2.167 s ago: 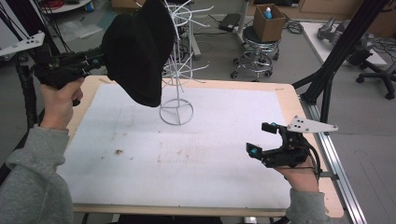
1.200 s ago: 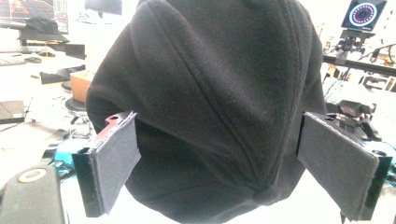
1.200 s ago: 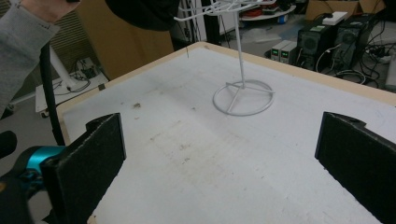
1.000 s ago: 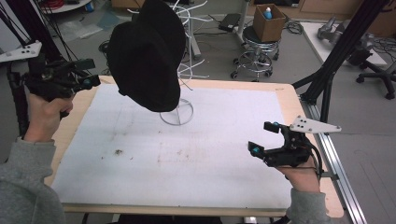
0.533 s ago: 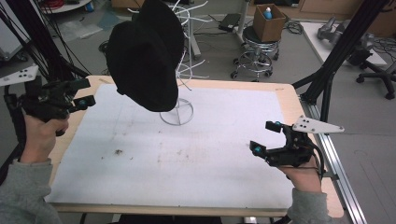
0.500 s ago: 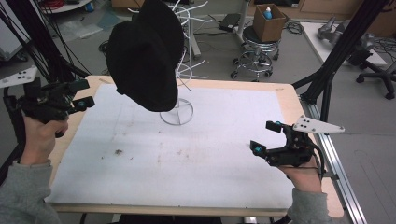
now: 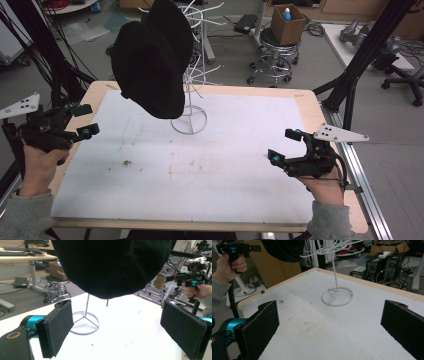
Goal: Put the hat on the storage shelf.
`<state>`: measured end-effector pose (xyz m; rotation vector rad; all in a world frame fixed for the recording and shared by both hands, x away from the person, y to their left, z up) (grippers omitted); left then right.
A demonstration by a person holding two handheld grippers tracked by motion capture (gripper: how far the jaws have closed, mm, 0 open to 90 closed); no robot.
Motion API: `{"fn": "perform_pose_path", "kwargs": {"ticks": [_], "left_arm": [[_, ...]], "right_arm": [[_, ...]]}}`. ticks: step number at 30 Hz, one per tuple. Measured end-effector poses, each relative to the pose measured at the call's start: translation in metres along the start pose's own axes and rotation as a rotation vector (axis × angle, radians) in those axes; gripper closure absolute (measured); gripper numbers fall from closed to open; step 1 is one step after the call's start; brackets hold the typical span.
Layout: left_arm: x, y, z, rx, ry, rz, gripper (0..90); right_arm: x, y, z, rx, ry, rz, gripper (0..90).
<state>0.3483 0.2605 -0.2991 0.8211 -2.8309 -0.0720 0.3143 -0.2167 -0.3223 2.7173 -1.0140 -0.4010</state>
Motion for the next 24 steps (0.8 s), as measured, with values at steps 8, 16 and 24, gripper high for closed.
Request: {"fn": "perform_pose_path", "kwargs": {"ticks": [8,16,24], "left_arm": [[0.003,-0.001,0.005,-0.022,-0.007,0.002,11.4],[0.007,0.003,0.019,-0.05,-0.02,-0.018,11.4],[0.009,0.005,0.015,-0.031,-0.016,-0.016,11.0]], "right_arm": [[0.003,0.001,-0.002,0.015,-0.003,0.016,0.7],[0.004,0.003,-0.004,0.03,0.0,0.038,0.7],[0.001,0.0,-0.005,0.028,0.009,0.041,0.7]]}}
Point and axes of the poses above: each handheld gripper's, and its own axes: y roughly backward along the jaws, z roughly out of its underside, x roughly to its right, the point moved 9 cm from there along -y, roughly forward along the jaws, and after that the axes turned 1 degree about z, right-handed, at the moved point
